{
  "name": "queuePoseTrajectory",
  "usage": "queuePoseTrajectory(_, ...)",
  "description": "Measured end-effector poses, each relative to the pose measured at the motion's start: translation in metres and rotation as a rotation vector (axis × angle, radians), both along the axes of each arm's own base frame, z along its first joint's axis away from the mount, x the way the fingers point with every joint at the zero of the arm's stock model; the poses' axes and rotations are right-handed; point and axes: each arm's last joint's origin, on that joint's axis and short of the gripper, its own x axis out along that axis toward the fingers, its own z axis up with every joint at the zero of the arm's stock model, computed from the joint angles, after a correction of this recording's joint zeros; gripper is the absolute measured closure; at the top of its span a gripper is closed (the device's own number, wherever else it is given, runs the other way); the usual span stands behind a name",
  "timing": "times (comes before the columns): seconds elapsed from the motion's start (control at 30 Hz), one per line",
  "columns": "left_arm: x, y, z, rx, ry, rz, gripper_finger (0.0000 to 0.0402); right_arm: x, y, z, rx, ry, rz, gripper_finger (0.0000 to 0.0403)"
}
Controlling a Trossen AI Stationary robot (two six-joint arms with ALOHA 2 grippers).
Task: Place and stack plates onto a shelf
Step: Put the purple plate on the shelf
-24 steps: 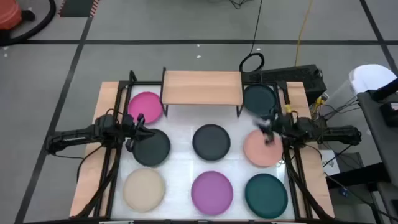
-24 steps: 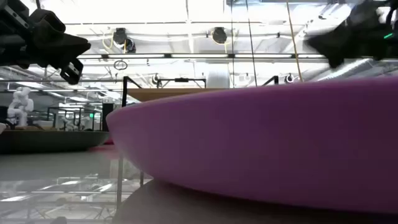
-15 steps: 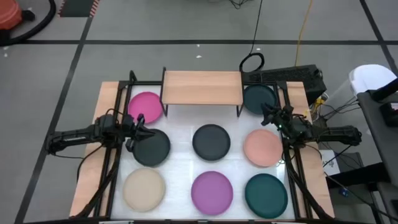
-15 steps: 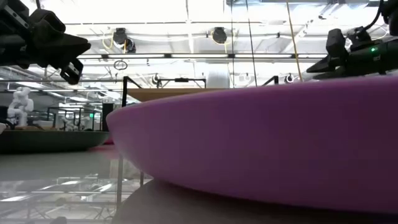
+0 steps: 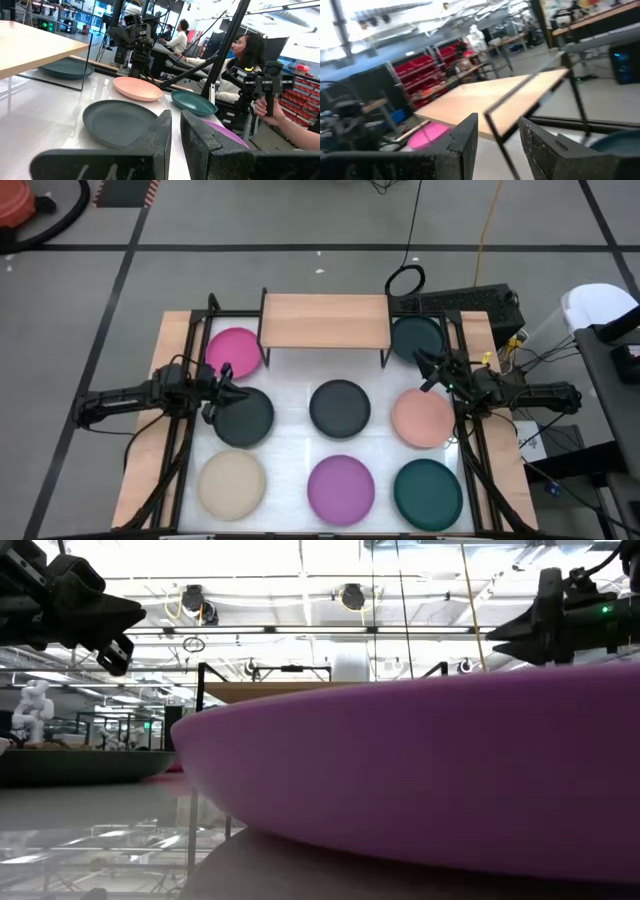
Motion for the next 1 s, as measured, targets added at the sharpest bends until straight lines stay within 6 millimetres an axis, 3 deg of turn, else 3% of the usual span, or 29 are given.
queuePoseTrajectory(0.43,0.0,0.0,0.0,0.0,0.0,0.0,0.0357,-0.004,0.0,0.017,-0.02,-0.175,-0.009,0.0275)
queuePoseTrajectory(0.7,0.0,0.0,0.0,0.0,0.0,0.0,0.0357,-0.009,0.0,0.03,-0.142,-0.213,-0.05,0.0275)
queuePoseTrajectory(1.0,0.0,0.0,0.0,0.0,0.0,0.0,0.0357,-0.013,0.0,0.035,-0.162,-0.261,-0.064,0.0275)
